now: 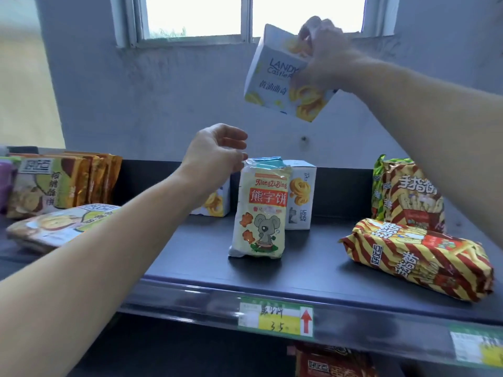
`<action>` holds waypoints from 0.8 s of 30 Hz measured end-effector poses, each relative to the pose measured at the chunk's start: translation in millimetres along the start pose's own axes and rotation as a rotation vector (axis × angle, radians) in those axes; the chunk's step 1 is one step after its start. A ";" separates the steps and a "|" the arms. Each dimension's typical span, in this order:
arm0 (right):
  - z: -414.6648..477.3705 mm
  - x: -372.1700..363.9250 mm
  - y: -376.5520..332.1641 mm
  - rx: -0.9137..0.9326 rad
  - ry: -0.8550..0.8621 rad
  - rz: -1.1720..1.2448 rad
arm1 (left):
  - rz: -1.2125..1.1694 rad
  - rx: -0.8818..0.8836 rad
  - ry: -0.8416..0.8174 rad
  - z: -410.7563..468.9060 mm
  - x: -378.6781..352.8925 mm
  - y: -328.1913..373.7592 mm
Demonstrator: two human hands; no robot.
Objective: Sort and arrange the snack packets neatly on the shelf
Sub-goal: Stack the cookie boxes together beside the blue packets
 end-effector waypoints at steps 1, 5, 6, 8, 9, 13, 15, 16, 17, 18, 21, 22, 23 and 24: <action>0.5 -1.9 -11.7 0.018 -0.010 0.019 | -0.012 -0.002 0.030 -0.3 14.5 -0.1; -10.0 -19.4 -70.7 0.138 -0.101 0.114 | -0.053 0.012 0.147 -2.2 78.4 -3.6; -12.0 -26.5 -82.5 0.145 -0.140 0.134 | -0.051 0.023 0.173 -2.7 94.5 -5.8; -18.6 -38.0 -111.8 0.200 -0.187 0.108 | -0.038 0.044 0.218 -2.5 125.2 -11.9; -21.2 -44.0 -124.5 0.224 -0.203 0.096 | -0.025 0.056 0.235 -1.8 139.4 -15.9; -28.4 -73.4 -157.9 0.231 -0.284 0.081 | 0.016 0.112 0.232 -1.3 179.8 -33.1; -33.0 -89.7 -171.1 0.218 -0.327 0.074 | 0.027 0.133 0.189 -2.1 189.6 -39.6; -35.3 -98.1 -176.9 0.216 -0.347 0.062 | 0.035 0.142 0.160 -2.5 193.0 -42.4; -38.1 -106.0 -182.5 0.213 -0.368 0.054 | 0.048 0.150 0.133 -2.5 196.6 -45.7; -41.1 -113.1 -187.7 0.205 -0.385 0.045 | 0.065 0.155 0.108 -2.7 199.7 -48.7; -49.1 -131.2 -199.2 0.180 -0.431 0.007 | 0.089 0.168 0.035 -0.4 208.4 -61.3; -51.2 -136.7 -202.0 0.174 -0.447 -0.003 | 0.085 0.173 0.013 0.6 210.5 -65.5; -53.3 -141.5 -204.7 0.167 -0.459 -0.010 | 0.080 0.178 -0.003 2.6 212.6 -70.9; -55.0 -145.7 -206.8 0.155 -0.470 -0.018 | 0.070 0.185 -0.018 4.2 214.5 -76.1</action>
Point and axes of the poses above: each hand's wrist, its own z-axis towards the middle knuckle, its own x-axis out of the back of the hand, y = z × x, the point moved 7 cm from there along z, towards the middle knuckle, and after that the axes turned 5 degrees about -z, right-handed, at the moved point
